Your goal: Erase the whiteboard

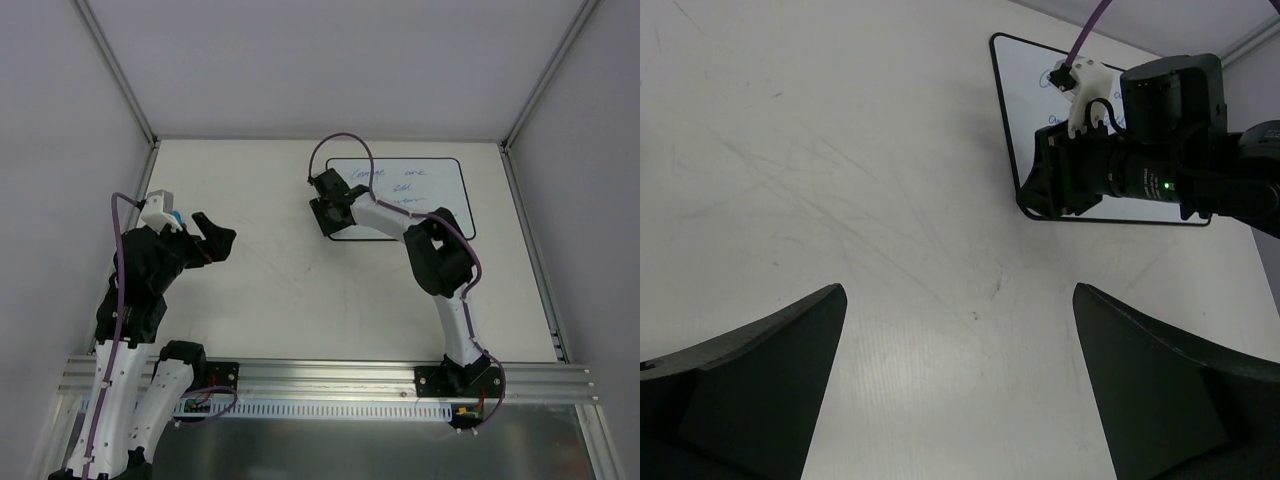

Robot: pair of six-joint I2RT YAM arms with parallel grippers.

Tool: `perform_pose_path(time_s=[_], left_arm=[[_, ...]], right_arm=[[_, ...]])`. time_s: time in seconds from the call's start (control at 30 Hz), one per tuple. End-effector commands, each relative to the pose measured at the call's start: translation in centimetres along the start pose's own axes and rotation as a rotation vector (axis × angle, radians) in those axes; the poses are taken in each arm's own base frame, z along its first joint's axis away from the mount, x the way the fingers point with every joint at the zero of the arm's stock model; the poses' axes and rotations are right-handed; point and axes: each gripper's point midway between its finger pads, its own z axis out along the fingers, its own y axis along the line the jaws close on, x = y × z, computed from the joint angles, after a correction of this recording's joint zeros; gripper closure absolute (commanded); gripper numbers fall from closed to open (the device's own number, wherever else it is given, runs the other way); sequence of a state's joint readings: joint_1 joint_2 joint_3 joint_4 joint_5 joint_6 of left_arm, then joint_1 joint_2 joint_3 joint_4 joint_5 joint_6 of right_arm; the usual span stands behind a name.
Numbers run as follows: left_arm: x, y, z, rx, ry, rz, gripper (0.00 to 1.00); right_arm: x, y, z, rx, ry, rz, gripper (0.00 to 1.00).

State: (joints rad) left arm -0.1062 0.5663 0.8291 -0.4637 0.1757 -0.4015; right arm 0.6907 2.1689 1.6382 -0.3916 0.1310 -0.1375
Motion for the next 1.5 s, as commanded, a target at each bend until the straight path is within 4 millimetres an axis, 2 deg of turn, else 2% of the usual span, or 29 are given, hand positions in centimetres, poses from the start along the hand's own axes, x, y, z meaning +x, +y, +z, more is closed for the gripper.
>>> perform_pose_path(time_s=[0.0, 0.1, 0.23, 0.27, 0.37, 0.47, 0.57, 0.63, 0.7, 0.73, 0.77, 0.87, 0.9, 0.93, 0.97, 1.0, 1.03, 1.07, 1.1, 1.13, 1.17, 1.2, 1.23, 1.33, 1.37, 1.47], left_arm=[[0.7, -0.2, 0.0, 0.019, 0.014, 0.003, 0.01], [0.8, -0.2, -0.1, 0.018, 0.016, 0.003, 0.01], [0.7, -0.1, -0.1, 0.012, 0.014, 0.009, 0.01], [0.7, -0.1, -0.1, 0.011, 0.012, 0.009, 0.01], [0.6, 0.0, 0.0, 0.005, 0.015, 0.010, 0.01], [0.2, 0.0, 0.0, 0.001, 0.011, 0.020, 0.01], [-0.1, 0.0, 0.0, -0.003, 0.006, 0.025, 0.01], [-0.5, 0.0, 0.0, -0.009, -0.002, 0.030, 0.01], [-0.8, 0.2, 0.0, -0.026, -0.011, 0.033, 0.01], [-1.0, 0.2, 0.0, -0.029, -0.014, 0.034, 0.01], [-1.0, 0.4, 0.0, -0.041, -0.017, 0.033, 0.01], [-0.9, 0.7, 0.3, -0.056, -0.010, 0.024, 0.01], [-0.8, 0.8, 0.4, -0.062, -0.004, 0.020, 0.01], [-0.5, 0.9, 0.7, -0.067, 0.009, 0.007, 0.01], [-0.4, 1.0, 0.8, -0.070, 0.013, 0.000, 0.01], [-0.3, 1.0, 1.0, -0.073, 0.019, -0.007, 0.01], [-0.1, 1.1, 1.2, -0.078, 0.031, -0.018, 0.01], [0.1, 1.2, 1.4, -0.081, 0.038, -0.022, 0.01], [0.3, 1.4, 1.5, -0.087, 0.047, -0.026, 0.01], [0.4, 1.5, 1.8, -0.092, 0.056, -0.031, 0.01], [0.6, 1.6, 1.9, -0.098, 0.063, -0.035, 0.01], [0.7, 1.7, 2.0, -0.101, 0.069, -0.038, 0.01], [0.9, 1.9, 2.3, -0.111, 0.077, -0.043, 0.01], [1.2, 2.2, 2.7, -0.125, 0.096, -0.048, 0.01], [1.2, 2.3, 2.9, -0.130, 0.100, -0.051, 0.01], [1.4, 2.6, 3.3, -0.144, 0.114, -0.053, 0.01]], right_arm=[[1.4, 2.1, 0.0, -0.043, 0.035, 0.013, 0.59], [3.8, 4.6, 0.1, -0.096, 0.086, 0.005, 0.61], [7.7, 9.5, -1.1, -0.245, 0.176, -0.059, 0.62], [8.7, 11.3, -1.7, -0.286, 0.192, -0.092, 0.62], [11.6, 14.7, -3.7, -0.384, 0.238, -0.166, 0.63], [13.8, 17.4, -6.1, -0.476, 0.269, -0.232, 0.63], [14.5, 19.1, -8.6, -0.539, 0.266, -0.289, 0.64], [14.1, 19.3, -9.6, -0.543, 0.243, -0.308, 0.63], [12.3, 19.1, -11.4, -0.540, 0.177, -0.304, 0.63], [11.4, 18.3, -11.6, -0.499, 0.143, -0.305, 0.62], [9.6, 17.7, -13.0, -0.487, 0.079, -0.291, 0.62], [6.5, 14.7, -14.7, -0.406, -0.015, -0.197, 0.59], [5.0, 12.3, -15.8, -0.372, -0.061, -0.130, 0.53], [4.3, 10.3, -16.0, -0.312, -0.091, -0.082, 0.51], [3.4, 7.2, -16.0, -0.246, -0.114, -0.005, 0.50], [3.9, 4.9, -16.6, -0.192, -0.128, 0.083, 0.50], [4.1, 2.6, -16.6, -0.126, -0.144, 0.141, 0.50], [4.4, -1.0, -16.4, -0.056, -0.144, 0.235, 0.49], [5.3, -3.0, -16.3, -0.009, -0.136, 0.301, 0.49], [7.5, -5.0, -16.2, 0.045, -0.111, 0.384, 0.49], [8.6, -6.8, -16.2, 0.084, -0.100, 0.440, 0.49], [9.8, -9.7, -16.2, 0.140, -0.091, 0.523, 0.49], [12.1, -12.2, -16.4, 0.197, -0.075, 0.612, 0.49], [15.5, -14.8, -16.7, 0.242, -0.045, 0.757, 0.49], [17.3, -16.2, -16.7, 0.270, -0.032, 0.832, 0.49], [18.9, -17.0, -16.4, 0.263, -0.006, 0.918, 0.50]])
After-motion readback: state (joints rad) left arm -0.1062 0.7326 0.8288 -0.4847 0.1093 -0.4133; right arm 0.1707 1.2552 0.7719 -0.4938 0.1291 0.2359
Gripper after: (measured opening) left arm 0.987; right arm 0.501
